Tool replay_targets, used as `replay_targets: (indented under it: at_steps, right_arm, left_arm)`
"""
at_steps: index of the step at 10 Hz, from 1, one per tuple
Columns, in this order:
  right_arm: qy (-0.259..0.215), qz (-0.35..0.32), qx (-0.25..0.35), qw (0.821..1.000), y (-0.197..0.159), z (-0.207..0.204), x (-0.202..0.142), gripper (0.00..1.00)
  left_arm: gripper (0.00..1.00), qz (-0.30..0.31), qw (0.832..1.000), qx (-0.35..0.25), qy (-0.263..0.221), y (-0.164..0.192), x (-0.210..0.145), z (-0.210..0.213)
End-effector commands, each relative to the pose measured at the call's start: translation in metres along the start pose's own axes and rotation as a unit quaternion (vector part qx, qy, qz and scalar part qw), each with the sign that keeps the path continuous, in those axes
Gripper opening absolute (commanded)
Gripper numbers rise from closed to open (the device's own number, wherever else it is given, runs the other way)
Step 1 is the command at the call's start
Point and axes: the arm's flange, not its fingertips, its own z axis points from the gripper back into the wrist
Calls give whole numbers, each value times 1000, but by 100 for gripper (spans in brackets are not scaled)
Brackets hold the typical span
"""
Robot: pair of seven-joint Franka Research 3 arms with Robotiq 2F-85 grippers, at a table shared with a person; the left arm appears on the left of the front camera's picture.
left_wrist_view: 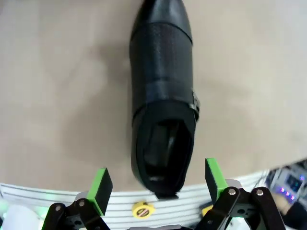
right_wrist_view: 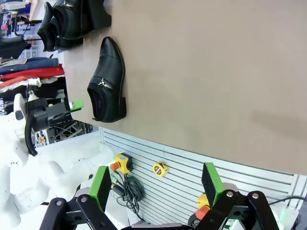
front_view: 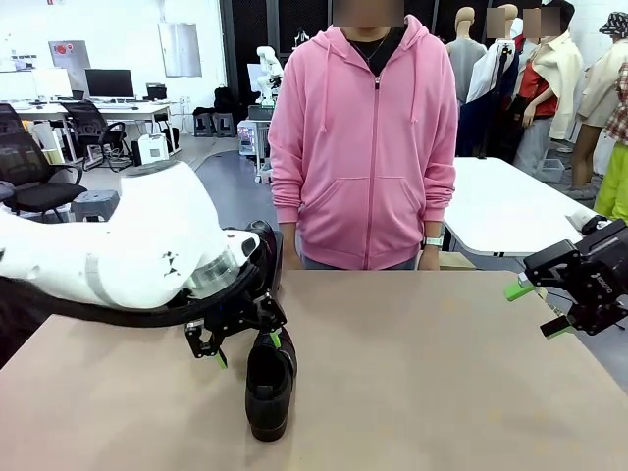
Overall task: Organize the shoes by placing them on the stand.
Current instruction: Place the Shoe from the middle of the table onto the Shoes Stand.
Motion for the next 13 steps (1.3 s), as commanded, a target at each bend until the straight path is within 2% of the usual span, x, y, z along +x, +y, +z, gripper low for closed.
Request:
replay_targets:
  at_steps: [1, 4, 7, 8, 9, 13]
  right_arm:
    - [-2, -7, 12, 1000, 2, 0, 1, 100]
    - [-2, -7, 12, 1000, 2, 0, 1, 100]
    - [-2, -7, 12, 1000, 2, 0, 1, 100]
    - [-2, -7, 12, 1000, 2, 0, 1, 100]
    - [-2, -7, 12, 1000, 2, 0, 1, 100]
    - [-2, -7, 12, 1000, 2, 0, 1, 100]
  left_arm:
    - [100, 25, 999, 43, -7, -16, 7, -6]
    - [100, 27, 997, 79, 6, -20, 17, -24]
    - [100, 37, 989, 127, 61, -14, 33, -71]
    - [41, 40, 987, 143, 59, -11, 36, -76]
    - [0, 25, 989, 133, 61, -12, 35, -76]
    - [0, 11, 990, 125, 60, -12, 36, -74]
